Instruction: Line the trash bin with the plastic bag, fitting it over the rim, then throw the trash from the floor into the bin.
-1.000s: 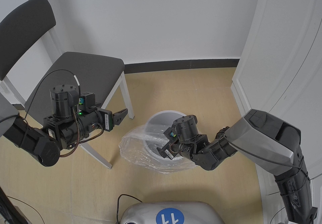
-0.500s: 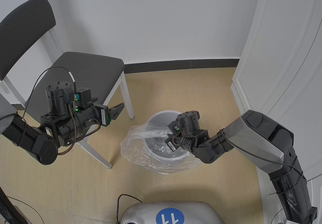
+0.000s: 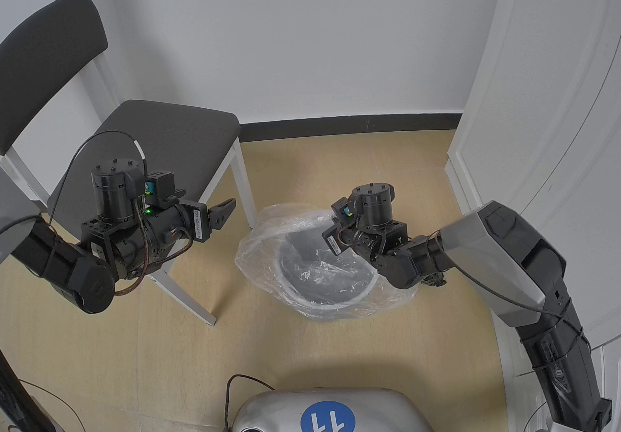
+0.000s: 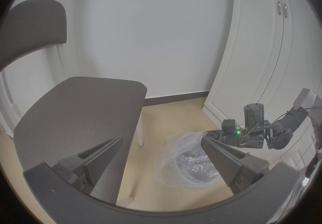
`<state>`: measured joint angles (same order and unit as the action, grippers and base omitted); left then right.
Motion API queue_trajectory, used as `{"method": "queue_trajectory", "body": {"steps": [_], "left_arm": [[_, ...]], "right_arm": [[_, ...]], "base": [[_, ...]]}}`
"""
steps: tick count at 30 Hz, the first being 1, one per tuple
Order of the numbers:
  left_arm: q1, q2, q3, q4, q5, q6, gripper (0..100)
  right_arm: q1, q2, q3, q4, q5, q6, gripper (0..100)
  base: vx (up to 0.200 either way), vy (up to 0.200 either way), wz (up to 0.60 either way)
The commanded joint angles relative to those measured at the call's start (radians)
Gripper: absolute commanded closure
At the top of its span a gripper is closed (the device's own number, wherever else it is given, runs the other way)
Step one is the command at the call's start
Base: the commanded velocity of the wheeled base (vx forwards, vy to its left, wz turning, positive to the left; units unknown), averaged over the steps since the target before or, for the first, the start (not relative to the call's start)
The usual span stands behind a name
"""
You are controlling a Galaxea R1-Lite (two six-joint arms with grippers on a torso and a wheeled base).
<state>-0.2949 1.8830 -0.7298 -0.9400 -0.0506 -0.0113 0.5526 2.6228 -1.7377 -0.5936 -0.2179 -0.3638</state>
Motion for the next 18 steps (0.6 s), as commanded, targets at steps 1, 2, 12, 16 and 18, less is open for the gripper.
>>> {"method": "queue_trajectory", "body": {"steps": [1, 2, 12, 16, 18], "left_arm": [[0.003, 0.018, -0.007, 0.000, 0.002, 0.001, 0], [0.003, 0.021, -0.008, 0.000, 0.002, 0.001, 0], [0.005, 0.034, -0.013, -0.002, 0.003, 0.001, 0], [0.003, 0.036, -0.013, -0.002, 0.003, 0.002, 0], [0.003, 0.038, -0.013, -0.002, 0.003, 0.002, 0]], "right_arm": [[-0.014, 0.066, -0.114, 0.005, -0.028, 0.000, 100], [-0.025, 0.088, -0.161, 0.006, -0.034, 0.000, 100], [-0.077, 0.172, -0.262, 0.043, -0.067, 0.003, 100], [-0.089, 0.178, -0.262, 0.041, -0.067, 0.025, 100], [-0.092, 0.175, -0.262, 0.040, -0.069, 0.039, 100]], "base": [[0.000, 0.000, 0.00], [0.000, 0.000, 0.00], [0.000, 0.000, 0.00], [0.000, 0.000, 0.00], [0.000, 0.000, 0.00]]}}
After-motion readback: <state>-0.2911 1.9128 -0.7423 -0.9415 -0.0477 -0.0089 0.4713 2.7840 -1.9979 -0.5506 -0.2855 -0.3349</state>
